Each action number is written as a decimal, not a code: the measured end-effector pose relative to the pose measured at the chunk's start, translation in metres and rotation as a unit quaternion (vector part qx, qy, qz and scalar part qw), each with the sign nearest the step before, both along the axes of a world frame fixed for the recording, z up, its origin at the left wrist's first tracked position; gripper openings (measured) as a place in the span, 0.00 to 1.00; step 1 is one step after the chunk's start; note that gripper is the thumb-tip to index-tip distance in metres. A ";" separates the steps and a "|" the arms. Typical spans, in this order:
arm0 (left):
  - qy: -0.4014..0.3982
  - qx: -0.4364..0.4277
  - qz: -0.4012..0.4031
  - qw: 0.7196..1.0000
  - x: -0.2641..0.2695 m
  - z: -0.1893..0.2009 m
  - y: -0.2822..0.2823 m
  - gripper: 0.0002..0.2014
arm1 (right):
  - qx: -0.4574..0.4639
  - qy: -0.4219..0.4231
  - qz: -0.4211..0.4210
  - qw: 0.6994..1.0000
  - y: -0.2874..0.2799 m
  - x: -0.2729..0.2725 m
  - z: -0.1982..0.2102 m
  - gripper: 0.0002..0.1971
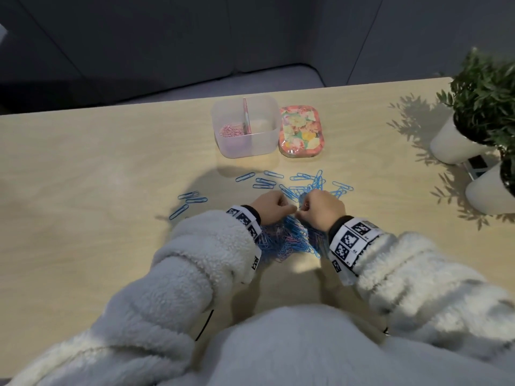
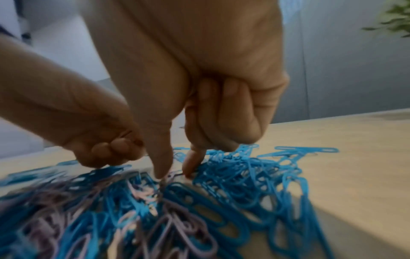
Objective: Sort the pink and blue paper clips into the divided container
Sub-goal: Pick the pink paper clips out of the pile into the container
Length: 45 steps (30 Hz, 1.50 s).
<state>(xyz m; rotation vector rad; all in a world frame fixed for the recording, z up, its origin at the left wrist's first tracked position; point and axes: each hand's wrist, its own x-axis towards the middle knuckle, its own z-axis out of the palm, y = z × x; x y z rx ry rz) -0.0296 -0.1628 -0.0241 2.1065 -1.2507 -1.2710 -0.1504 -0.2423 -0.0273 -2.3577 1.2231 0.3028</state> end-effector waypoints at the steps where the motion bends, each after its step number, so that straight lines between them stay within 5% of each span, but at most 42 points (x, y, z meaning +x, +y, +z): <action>1: -0.042 0.002 -0.012 0.999 -0.001 -0.002 0.000 0.15 | -0.007 0.002 -0.001 1.000 0.000 0.002 -0.001 0.08; 5: -0.148 -0.003 -0.050 0.988 -0.001 -0.012 0.004 0.10 | 0.021 -0.028 -0.062 0.997 -0.012 -0.002 -0.003 0.04; 8: -0.191 -0.035 -0.040 0.980 0.006 -0.010 0.008 0.04 | 0.078 -0.149 -0.098 0.981 -0.028 -0.016 -0.001 0.08; 14: -0.171 -0.097 -0.087 0.977 0.001 -0.006 0.007 0.09 | 0.360 -0.275 -0.217 0.865 -0.029 -0.051 0.011 0.12; 18: -0.208 -0.109 -0.107 0.966 -0.005 -0.012 0.005 0.08 | 0.416 -0.271 -0.251 0.831 -0.019 -0.055 0.018 0.13; 20: -0.233 -0.105 -0.111 0.960 -0.004 -0.011 0.004 0.09 | 0.398 -0.250 -0.231 0.852 -0.012 -0.056 0.017 0.15; 25: -0.237 -0.087 -0.146 0.957 -0.001 -0.016 0.005 0.08 | 0.162 -0.131 0.001 0.978 -0.009 -0.059 -0.006 0.14; 29: -0.194 -0.100 -0.101 0.971 0.001 -0.014 0.007 0.08 | 0.098 -0.053 0.048 0.993 -0.001 -0.054 -0.008 0.08; 32: -0.141 -0.097 -0.039 0.985 0.007 -0.009 0.010 0.07 | 0.117 -0.077 0.028 0.990 -0.004 -0.053 -0.010 0.10; 35: -0.081 -0.093 0.008 0.992 0.015 -0.007 0.014 0.06 | 0.206 -0.174 -0.046 0.962 -0.011 -0.054 -0.007 0.14; 40: 0.006 -0.069 0.054 0.996 0.026 0.000 0.016 0.10 | 0.374 -0.288 -0.161 0.867 -0.021 -0.056 0.010 0.13; 45: 0.141 -0.007 0.141 0.980 0.024 0.007 0.014 0.14 | 0.460 -0.318 -0.262 0.787 -0.023 -0.059 0.014 0.14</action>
